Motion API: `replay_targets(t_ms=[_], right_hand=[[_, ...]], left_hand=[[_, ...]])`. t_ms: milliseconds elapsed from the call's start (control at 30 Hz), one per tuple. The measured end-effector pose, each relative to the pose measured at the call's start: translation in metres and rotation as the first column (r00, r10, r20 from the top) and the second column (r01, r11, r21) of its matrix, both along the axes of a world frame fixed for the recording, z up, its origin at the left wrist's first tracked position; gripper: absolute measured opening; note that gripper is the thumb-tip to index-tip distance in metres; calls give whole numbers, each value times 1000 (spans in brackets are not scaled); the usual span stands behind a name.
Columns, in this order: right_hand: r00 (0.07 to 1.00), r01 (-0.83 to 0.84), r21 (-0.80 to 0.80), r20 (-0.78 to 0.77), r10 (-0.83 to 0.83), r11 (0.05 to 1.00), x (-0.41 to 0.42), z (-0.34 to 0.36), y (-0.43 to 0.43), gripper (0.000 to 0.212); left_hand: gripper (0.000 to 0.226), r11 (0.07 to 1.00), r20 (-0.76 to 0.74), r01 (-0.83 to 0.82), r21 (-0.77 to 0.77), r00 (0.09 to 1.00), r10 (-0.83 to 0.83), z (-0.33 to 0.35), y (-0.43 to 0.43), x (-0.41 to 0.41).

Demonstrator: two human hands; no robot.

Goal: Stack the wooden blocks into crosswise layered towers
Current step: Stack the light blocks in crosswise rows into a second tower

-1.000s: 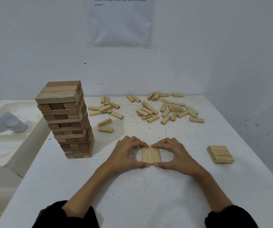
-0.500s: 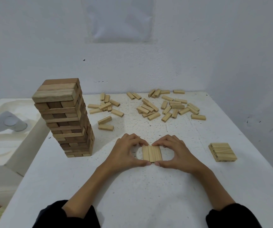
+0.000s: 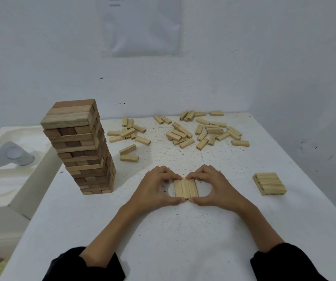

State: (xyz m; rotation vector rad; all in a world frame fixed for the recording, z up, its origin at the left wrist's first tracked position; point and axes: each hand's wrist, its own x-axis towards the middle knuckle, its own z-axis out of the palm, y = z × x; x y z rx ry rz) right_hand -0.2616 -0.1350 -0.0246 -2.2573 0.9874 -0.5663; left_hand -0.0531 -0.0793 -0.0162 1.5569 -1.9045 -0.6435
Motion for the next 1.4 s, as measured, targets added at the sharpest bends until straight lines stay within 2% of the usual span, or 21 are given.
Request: replay_targets(t_ms=[200, 467, 667, 1067, 1400], right_hand=[[994, 14, 29, 110, -18, 999, -18, 20, 6, 49], [992, 102, -9, 82, -101, 995, -83, 52, -2, 52], [981, 169, 39, 88, -172, 985, -135, 59, -13, 50], [985, 171, 107, -38, -168, 979, -184, 50, -37, 50], [980, 160, 69, -132, -150, 985, -187, 38, -42, 52]], left_hand=[[60, 995, 13, 55, -77, 998, -54, 16, -4, -13], [55, 982, 15, 136, -131, 991, -135, 43, -30, -77], [53, 973, 53, 188, -135, 982, -183, 51, -50, -128], [53, 984, 57, 162, -78, 986, -157, 30, -70, -184], [54, 986, 115, 152, -68, 983, -144, 20, -72, -186]])
